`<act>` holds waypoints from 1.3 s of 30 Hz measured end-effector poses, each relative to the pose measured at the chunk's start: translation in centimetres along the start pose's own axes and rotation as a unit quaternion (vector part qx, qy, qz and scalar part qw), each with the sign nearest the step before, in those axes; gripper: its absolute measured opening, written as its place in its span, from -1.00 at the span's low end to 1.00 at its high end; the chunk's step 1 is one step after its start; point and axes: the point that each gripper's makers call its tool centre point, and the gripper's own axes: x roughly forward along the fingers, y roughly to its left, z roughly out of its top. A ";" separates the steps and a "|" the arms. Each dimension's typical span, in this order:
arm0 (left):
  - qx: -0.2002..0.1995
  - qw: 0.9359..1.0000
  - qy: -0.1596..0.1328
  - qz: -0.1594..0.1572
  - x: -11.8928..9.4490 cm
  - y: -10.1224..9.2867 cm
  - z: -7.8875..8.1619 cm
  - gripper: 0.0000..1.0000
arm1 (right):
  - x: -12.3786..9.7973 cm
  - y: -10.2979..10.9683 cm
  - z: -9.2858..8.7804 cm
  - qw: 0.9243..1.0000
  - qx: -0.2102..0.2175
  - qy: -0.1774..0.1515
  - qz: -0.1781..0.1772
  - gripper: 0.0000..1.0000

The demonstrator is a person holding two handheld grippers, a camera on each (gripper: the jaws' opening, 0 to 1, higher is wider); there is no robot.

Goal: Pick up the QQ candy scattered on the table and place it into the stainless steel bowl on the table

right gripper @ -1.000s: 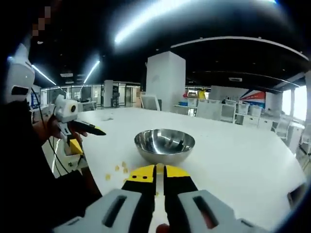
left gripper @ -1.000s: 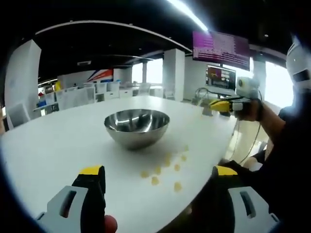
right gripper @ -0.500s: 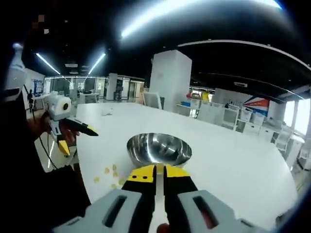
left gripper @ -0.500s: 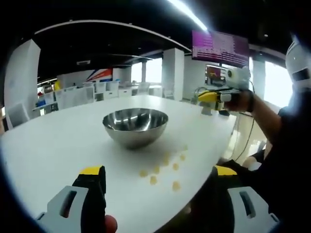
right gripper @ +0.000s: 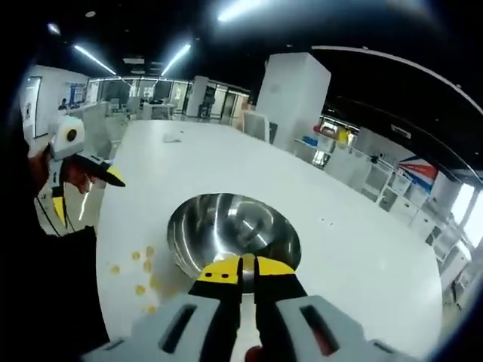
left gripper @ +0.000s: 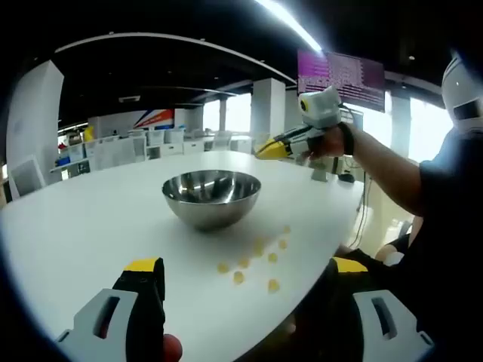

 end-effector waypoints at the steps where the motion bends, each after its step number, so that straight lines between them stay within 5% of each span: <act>1: -0.001 1.000 -0.001 0.000 -0.1 0.0 0.0 0.78 | 0.5 0.1 0.0 1.000 -0.005 0.005 0.004 -0.86; 9: -0.005 1.000 -0.005 0.005 -0.6 0.4 -0.2 0.75 | 3.2 1.5 -0.8 0.997 -0.048 0.052 0.037 -0.86; 18: -0.009 1.000 -0.006 0.004 -0.5 0.6 -0.3 0.74 | 3.0 2.5 -1.1 0.996 -0.049 0.059 0.041 -0.83; 22: -0.009 1.000 -0.006 0.002 -0.4 0.5 -0.4 0.74 | 2.6 2.4 -1.0 0.997 -0.048 0.056 0.035 -0.67; 34: -0.008 1.000 -0.008 0.001 -0.4 0.1 -0.2 0.74 | 1.0 3.4 0.0 0.998 -0.048 0.037 0.032 -0.67; 39: -0.007 1.000 -0.008 0.000 -0.4 -0.1 -0.2 0.74 | -1.5 3.5 1.1 0.999 -0.038 0.007 0.021 -0.67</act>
